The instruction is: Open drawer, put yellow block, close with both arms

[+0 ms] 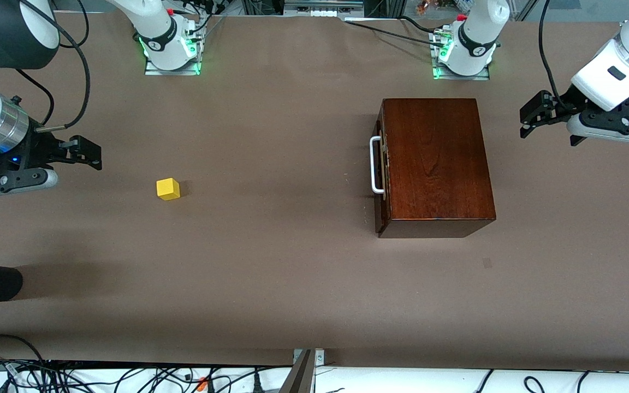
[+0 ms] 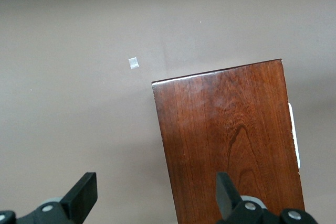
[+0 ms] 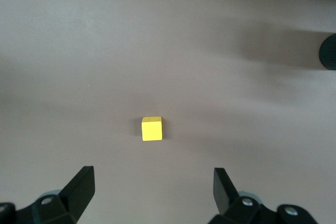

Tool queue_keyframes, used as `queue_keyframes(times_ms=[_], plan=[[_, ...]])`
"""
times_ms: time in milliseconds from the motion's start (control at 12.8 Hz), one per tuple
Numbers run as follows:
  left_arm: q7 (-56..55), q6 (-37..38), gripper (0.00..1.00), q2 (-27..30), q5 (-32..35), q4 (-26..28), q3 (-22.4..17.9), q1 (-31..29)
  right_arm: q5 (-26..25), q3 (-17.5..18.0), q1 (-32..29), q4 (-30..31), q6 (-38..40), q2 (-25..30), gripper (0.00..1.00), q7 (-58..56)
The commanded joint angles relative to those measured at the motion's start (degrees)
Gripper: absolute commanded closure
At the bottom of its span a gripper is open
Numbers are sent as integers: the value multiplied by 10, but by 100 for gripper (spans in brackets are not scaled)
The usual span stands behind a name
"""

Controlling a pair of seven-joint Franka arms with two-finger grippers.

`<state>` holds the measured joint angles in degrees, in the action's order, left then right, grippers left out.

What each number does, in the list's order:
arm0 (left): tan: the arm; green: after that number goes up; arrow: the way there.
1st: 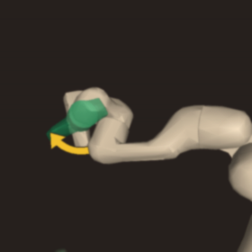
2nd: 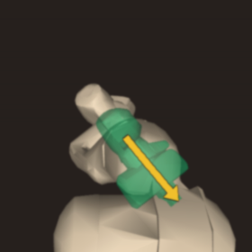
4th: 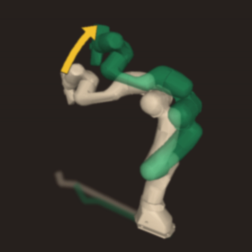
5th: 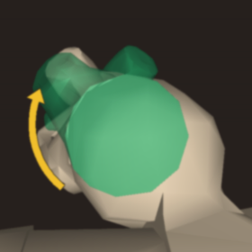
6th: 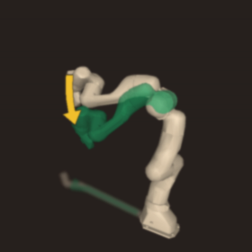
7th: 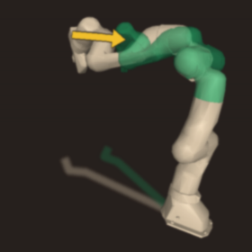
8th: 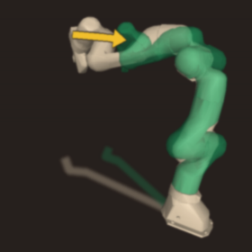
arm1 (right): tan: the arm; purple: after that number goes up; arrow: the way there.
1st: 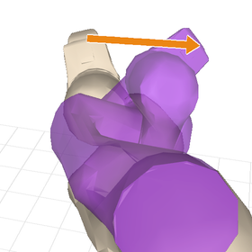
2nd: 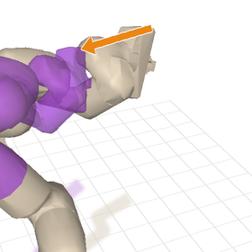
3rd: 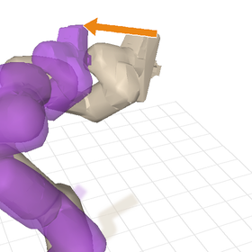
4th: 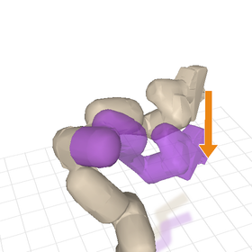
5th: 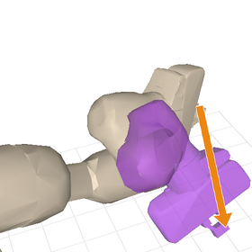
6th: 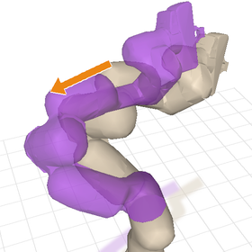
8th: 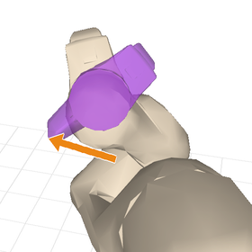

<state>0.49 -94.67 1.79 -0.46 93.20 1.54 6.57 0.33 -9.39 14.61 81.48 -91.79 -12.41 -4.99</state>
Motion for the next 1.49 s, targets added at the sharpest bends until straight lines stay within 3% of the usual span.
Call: queue_keyframes(times_ms=[0, 940, 1174, 1409], plan=[[-7, 8, 0, -3, 8, -9, 0, 4, 8, -1, 0, -10, 13, 2, 0, -3], [-7, 8, 0, -11, 8, -9, 6, 5, 10, -1, -4, -7, 3, -3, 0, -4], [-32, 7, 0, -29, 7, -10, 41, 6, 11, 0, -5, -9, -1, -5, 0, -7], [-145, 3, 0, -90, 13, -35, 118, 7, 26, 0, -5, -10, -11, -5, 0, -7]])
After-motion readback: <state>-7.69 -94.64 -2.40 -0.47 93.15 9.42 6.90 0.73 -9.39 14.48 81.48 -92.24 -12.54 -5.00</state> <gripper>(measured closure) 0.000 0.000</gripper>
